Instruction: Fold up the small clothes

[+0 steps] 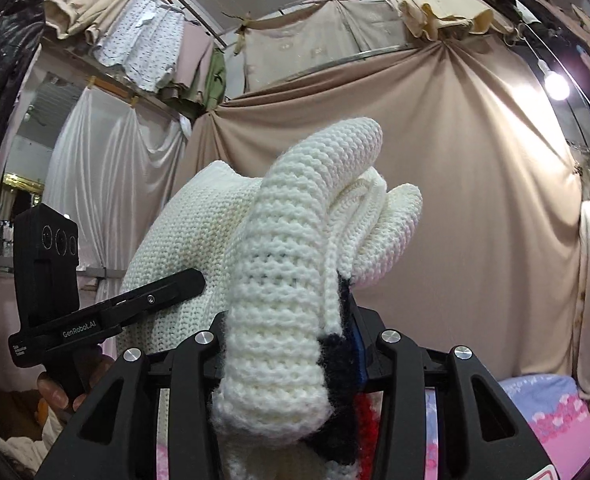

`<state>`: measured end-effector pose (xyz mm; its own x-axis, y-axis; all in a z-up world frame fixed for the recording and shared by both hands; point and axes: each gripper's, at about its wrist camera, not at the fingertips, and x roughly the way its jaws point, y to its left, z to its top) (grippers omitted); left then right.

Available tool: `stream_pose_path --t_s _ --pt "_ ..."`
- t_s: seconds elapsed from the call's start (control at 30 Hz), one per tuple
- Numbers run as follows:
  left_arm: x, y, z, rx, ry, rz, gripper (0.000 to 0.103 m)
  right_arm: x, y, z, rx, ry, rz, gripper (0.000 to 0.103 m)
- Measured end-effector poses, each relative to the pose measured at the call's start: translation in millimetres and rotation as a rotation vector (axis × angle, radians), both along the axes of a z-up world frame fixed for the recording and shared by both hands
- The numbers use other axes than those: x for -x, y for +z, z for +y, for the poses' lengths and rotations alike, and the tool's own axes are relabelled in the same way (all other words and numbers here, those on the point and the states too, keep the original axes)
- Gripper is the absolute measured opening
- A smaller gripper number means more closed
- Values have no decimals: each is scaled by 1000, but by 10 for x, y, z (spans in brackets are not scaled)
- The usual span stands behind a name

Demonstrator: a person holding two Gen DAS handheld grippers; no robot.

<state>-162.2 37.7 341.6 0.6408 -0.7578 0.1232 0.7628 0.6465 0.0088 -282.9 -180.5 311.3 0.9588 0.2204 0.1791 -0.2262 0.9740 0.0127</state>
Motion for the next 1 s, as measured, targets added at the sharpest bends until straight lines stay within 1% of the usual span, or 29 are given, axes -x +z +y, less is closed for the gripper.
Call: stream_pose_path --t_s 0.1,0.2,0.3,0.37,0.4,0.43,0.47,0.5,0.57,0.6,0.63,0.67,0.7,0.73,0.77,0.8,0.83,0.87,0.9,0.93,1.0 --pt "-140 63 191 16 50 0 55 -258 110 193 -5 58 9 40" --pt "-439 35 315 15 98 49 56 -631 96 378 -23 94 64 40" --pt "-988 -150 384 -1 124 160 56 -1151 -115 545 -55 107 174 40" --pt "-1442 -411 382 -18 141 274 56 -1591 -386 569 -85 118 278 41" --pt "-1659 -573 367 -26 154 335 56 -1834 -560 541 -102 125 339 41" --pt "-1918 -798 338 -41 169 412 56 -2108 -805 497 -130 130 413 43" --pt "-2155 -1034 307 -61 189 482 56 -2360 -1071 454 -158 138 491 45" --pt "-2344 -1255 276 -80 204 539 57 -2645 -1418 391 -190 143 590 46" --pt "-2767 -1904 216 -154 257 674 61 -3076 -2171 268 -242 99 779 47" --pt "-2935 -2221 200 -196 288 739 61 -3182 -2485 203 -261 64 851 45" --pt "-3066 -2556 218 -238 344 806 57 -3224 -2798 107 -293 32 915 44" --pt "-3114 -2797 319 -253 382 862 55 -3196 -2963 21 -330 30 940 44" --pt "-3121 -2931 390 -247 377 899 56 -3131 -3059 -49 -366 53 938 44" --pt "-3050 -2971 517 -210 370 888 57 -3026 -3079 -116 -385 65 918 44" --pt "-2970 -2961 630 -188 369 879 58 -2941 -3038 -147 -369 31 899 45" --pt "-2891 -2944 733 -177 365 878 65 -2878 -2985 -156 -339 -3 881 47" --pt "-2852 -2895 780 -166 357 880 74 -2848 -2925 -152 -317 -3 870 53" --pt "-2846 -2857 785 -153 345 881 78 -2876 -2870 -135 -313 20 872 58" --pt "-2873 -2860 797 -129 318 885 86 -2919 -2869 -106 -317 54 884 69" --pt "-2903 -2861 769 -117 288 894 92 -3007 -2899 -69 -321 89 902 73" --pt "-3034 -2962 721 -120 259 927 92 -3146 -2960 12 -309 114 945 75"
